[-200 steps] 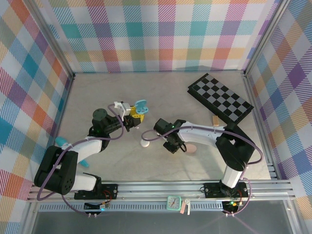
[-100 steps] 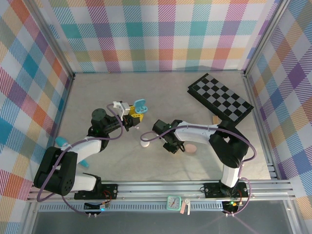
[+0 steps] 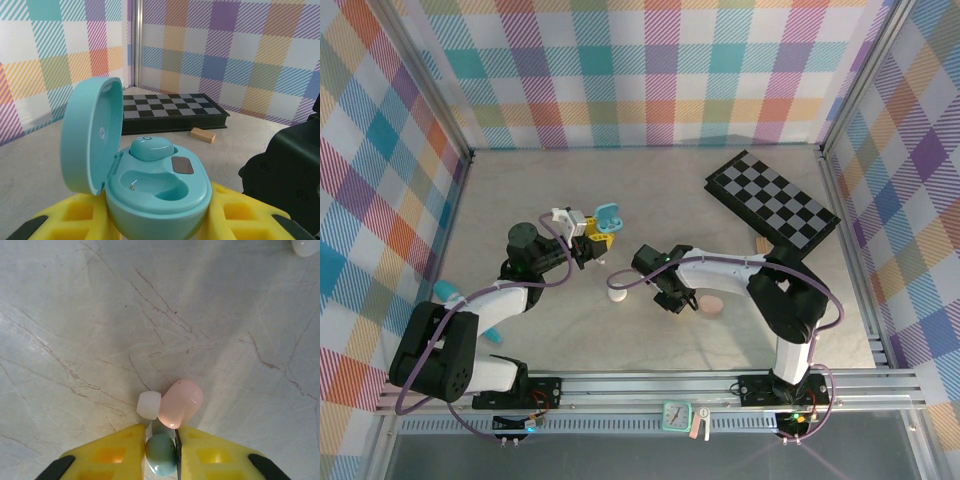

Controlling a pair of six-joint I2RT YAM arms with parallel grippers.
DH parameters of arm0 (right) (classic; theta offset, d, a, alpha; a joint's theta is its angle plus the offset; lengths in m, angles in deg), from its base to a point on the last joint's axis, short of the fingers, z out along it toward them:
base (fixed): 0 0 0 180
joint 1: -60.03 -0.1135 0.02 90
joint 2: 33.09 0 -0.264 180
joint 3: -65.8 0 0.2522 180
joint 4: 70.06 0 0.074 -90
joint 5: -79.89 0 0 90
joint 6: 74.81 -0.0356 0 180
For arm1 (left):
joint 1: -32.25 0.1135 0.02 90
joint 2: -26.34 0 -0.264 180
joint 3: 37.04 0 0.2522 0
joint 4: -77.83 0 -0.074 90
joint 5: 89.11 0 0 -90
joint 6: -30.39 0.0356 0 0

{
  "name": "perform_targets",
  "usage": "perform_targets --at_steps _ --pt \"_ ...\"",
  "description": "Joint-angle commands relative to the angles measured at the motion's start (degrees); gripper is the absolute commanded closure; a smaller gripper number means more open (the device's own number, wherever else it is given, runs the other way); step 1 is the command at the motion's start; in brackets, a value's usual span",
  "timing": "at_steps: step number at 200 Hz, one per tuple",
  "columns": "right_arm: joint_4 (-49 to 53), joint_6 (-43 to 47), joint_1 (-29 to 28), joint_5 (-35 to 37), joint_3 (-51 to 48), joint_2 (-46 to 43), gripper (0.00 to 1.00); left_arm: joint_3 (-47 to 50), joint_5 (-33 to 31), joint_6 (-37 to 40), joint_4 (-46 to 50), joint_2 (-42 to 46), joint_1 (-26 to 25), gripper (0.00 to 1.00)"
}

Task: Insert the wireless bluetooth earbuds into the charging case

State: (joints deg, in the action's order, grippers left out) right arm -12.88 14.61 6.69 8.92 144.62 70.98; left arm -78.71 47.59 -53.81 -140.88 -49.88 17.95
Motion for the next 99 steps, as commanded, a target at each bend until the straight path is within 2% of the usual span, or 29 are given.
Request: perform_targets --at_steps 1,58,99 --pt "1.3 -0.8 -0.4 -0.8 0.3 -3.1 0.79 0.5 1.9 0.8 -0.7 1.5 0.7 0.66" --pt "-0.7 -2.8 2.4 -6.9 -2.2 -11.4 0.79 0.4 1.0 2.8 1.4 2.1 -0.4 0.66" --pt "-7.1 -5.7 8.9 -20.2 -7.3 -23.2 0.80 -0.3 -0.7 4.9 4.2 2.3 -2.6 0.66"
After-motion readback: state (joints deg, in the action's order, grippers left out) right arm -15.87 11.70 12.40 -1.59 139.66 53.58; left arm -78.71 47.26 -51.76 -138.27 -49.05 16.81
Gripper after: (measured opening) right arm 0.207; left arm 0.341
